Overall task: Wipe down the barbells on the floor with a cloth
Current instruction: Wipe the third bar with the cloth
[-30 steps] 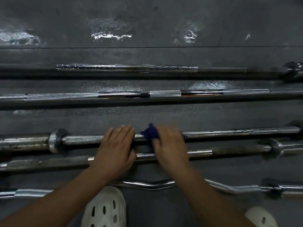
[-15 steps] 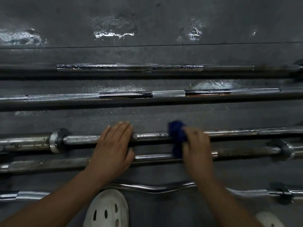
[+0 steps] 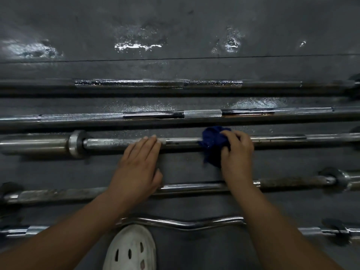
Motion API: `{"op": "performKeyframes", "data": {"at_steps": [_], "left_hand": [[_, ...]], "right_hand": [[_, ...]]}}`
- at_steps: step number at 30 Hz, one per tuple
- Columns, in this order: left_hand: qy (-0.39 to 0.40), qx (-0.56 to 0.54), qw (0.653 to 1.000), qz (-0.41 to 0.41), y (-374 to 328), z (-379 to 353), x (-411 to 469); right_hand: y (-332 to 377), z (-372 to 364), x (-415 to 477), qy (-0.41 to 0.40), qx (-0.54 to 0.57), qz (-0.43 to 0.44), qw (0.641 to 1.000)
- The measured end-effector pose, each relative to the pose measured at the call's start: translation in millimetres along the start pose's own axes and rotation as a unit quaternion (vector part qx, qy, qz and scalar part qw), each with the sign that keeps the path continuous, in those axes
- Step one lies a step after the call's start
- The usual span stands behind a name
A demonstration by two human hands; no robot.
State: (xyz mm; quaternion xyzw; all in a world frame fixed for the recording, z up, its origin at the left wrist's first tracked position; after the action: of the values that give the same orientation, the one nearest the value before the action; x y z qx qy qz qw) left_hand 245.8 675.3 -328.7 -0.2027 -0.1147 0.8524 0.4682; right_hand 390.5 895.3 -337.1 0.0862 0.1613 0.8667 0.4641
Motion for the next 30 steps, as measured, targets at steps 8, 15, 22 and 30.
{"op": "performKeyframes", "data": {"at_steps": [8, 15, 22, 30], "left_hand": [[0.008, 0.009, 1.000, 0.007, 1, 0, 7], [-0.010, 0.012, 1.000, 0.020, 3, 8, 27], [0.018, 0.002, 1.000, 0.011, 7, 3, 21], [-0.023, -0.016, 1.000, 0.005, 4, 1, 4]], "right_hand": [[60, -22, 2, 0.047, -0.092, 0.201, 0.974], [84, -28, -3, 0.045, -0.085, 0.126, 0.987], [45, -13, 0, 0.040, -0.101, 0.107, 0.988], [-5, 5, -21, 0.008, -0.142, 0.035, 0.989]]}}
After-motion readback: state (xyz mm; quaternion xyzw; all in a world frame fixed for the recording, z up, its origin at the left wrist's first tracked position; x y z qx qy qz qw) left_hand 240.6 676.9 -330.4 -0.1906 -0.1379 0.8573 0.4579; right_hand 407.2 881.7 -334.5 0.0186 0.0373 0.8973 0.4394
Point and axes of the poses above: each hand's wrist, its own x-axis towards the middle knuckle, its own z-axis out of the back of the hand, y = z × x, the point moved 5 cm from there along x, towards the middle knuckle, and after that the axes turned 10 degrees about -x, right-handed, at the moved point
